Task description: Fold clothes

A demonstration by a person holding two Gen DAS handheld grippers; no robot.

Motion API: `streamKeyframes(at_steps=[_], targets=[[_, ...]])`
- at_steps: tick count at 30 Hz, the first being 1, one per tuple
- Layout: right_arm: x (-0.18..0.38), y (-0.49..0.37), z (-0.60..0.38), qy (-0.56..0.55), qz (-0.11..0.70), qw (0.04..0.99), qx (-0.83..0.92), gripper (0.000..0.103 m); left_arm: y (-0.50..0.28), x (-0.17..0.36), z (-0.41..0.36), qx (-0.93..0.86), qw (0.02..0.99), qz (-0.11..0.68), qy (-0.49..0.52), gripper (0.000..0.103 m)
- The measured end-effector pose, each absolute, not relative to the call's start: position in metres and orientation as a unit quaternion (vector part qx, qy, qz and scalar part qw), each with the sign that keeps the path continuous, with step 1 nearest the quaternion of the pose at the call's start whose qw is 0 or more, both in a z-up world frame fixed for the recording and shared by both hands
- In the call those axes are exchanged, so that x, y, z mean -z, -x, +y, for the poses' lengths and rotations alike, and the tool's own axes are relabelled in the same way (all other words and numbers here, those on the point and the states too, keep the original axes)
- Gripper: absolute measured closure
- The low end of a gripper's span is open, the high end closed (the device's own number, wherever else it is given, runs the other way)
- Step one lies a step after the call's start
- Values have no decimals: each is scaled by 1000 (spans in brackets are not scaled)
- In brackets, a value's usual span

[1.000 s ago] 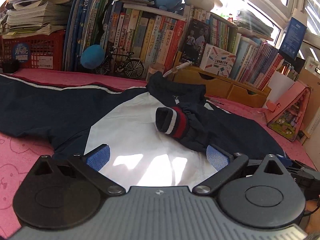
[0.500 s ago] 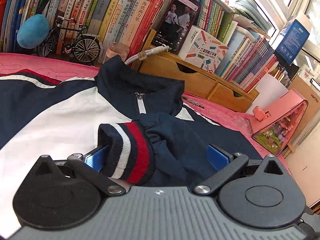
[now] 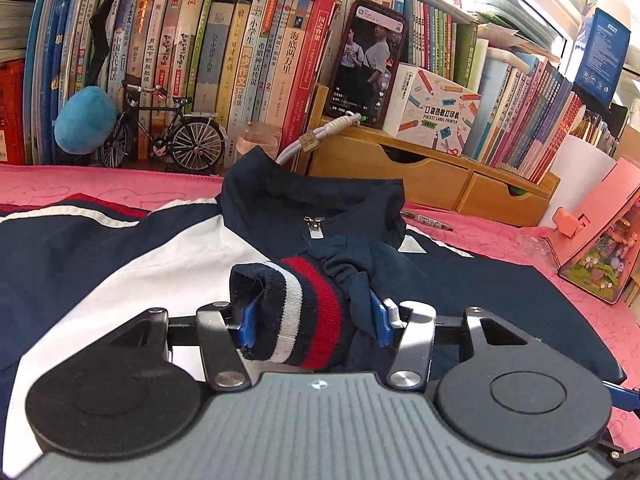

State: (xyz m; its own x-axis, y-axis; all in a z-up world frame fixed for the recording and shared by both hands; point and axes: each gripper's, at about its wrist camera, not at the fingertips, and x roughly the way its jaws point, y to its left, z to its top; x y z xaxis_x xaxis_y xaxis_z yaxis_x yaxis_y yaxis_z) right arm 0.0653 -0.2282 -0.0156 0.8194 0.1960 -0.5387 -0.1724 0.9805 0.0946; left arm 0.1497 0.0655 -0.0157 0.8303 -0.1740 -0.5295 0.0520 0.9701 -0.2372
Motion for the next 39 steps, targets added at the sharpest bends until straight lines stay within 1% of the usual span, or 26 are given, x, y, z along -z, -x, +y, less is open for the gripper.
streamKeyframes(at_steps=[3,9,14,19,20,21,22,23,25,26,28,30,31,32,33,34,35,36,37,39], targets=[[16,-67,-226,-16,288,952,-98,0,-146,6,68,52,958,264,101,54],[17,-67,-225,-13,291,951,-100,0,-131,-11,88,17,969,221,112,55],[18,-68,-221,-3,297,950,-101,0,-125,-13,133,-52,964,229,128,55],[20,-70,-219,1,302,948,-99,0,-119,7,176,-53,941,284,176,56],[20,-70,-218,2,303,948,-99,0,-117,10,177,-39,939,291,181,51],[20,-70,-218,3,304,948,-98,0,-115,12,177,-24,936,298,185,50],[20,-71,-217,5,305,948,-97,0,-113,13,174,-10,936,301,181,41],[21,-71,-217,7,305,948,-94,0,-111,13,170,5,935,304,179,23],[21,-70,-215,12,305,948,-91,0,-112,14,163,38,930,309,194,11],[21,-70,-214,15,304,948,-90,0,-114,14,159,53,927,313,199,8],[21,-69,-212,21,301,950,-85,0,-125,17,148,54,923,329,192,4],[20,-68,-211,28,297,951,-81,0,-138,22,136,42,921,346,176,3],[20,-67,-210,31,295,952,-79,0,-143,24,131,35,920,352,168,1],[20,-67,-209,35,293,952,-78,0,-147,24,127,30,922,351,162,0],[19,-66,-208,38,291,953,-76,0,-151,25,122,24,924,349,156,0],[19,-65,-207,41,290,953,-75,0,-155,25,118,19,925,348,150,2],[19,-65,-207,43,288,954,-74,0,-158,26,115,14,927,346,145,17],[19,-64,-206,45,286,954,-73,0,-158,25,113,10,929,340,146,27],[19,-64,-205,46,285,955,-72,0,-157,24,113,4,931,336,141,46],[18,-64,-205,48,283,955,-72,0,-155,23,113,-9,936,326,133,46]])
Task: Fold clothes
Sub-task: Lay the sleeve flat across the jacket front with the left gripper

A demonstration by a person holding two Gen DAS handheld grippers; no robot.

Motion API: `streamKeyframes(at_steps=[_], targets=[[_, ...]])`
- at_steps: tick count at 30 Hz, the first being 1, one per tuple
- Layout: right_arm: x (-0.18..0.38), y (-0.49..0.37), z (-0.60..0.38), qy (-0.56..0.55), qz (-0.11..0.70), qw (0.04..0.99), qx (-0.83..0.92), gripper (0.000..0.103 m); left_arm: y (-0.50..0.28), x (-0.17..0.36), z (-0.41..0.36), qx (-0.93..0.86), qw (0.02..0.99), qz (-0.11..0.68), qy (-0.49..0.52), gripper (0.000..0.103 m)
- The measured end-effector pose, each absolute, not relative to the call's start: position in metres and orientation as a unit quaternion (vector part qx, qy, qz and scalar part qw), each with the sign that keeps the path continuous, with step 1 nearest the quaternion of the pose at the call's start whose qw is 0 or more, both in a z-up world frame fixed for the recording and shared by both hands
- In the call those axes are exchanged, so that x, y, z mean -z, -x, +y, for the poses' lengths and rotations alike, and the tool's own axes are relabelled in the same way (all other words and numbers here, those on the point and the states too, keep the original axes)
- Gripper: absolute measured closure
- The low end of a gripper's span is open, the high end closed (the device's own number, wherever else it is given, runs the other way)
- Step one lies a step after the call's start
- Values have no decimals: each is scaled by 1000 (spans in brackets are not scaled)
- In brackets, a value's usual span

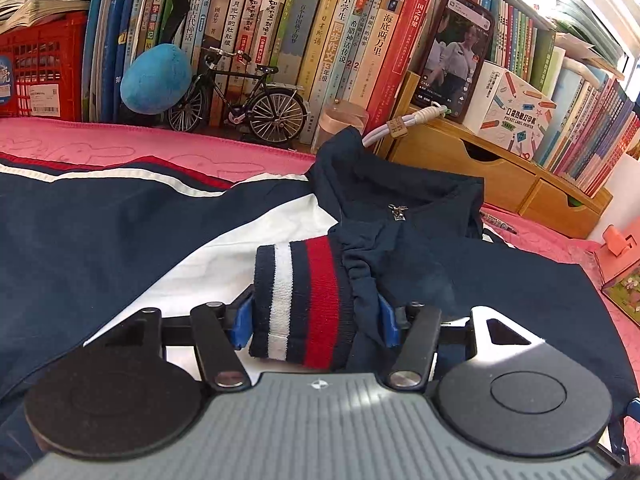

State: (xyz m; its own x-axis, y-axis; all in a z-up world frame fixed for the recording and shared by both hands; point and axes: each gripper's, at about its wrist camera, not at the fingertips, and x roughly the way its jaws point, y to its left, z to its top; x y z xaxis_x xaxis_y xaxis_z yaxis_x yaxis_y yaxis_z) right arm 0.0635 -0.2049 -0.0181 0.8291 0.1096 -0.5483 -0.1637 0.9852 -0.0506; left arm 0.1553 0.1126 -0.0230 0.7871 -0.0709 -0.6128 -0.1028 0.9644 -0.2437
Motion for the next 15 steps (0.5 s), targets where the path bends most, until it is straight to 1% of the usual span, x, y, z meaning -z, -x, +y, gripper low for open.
streamKeyframes(at_steps=[3,10,15], targets=[[17,-63,-205,48,280,956,-71,0,-153,21,112,-27,942,312,121,46],[16,-62,-204,53,276,957,-69,0,-137,1,146,-70,952,270,125,47],[16,-63,-204,52,282,956,-68,0,-128,8,170,-98,944,292,116,46]])
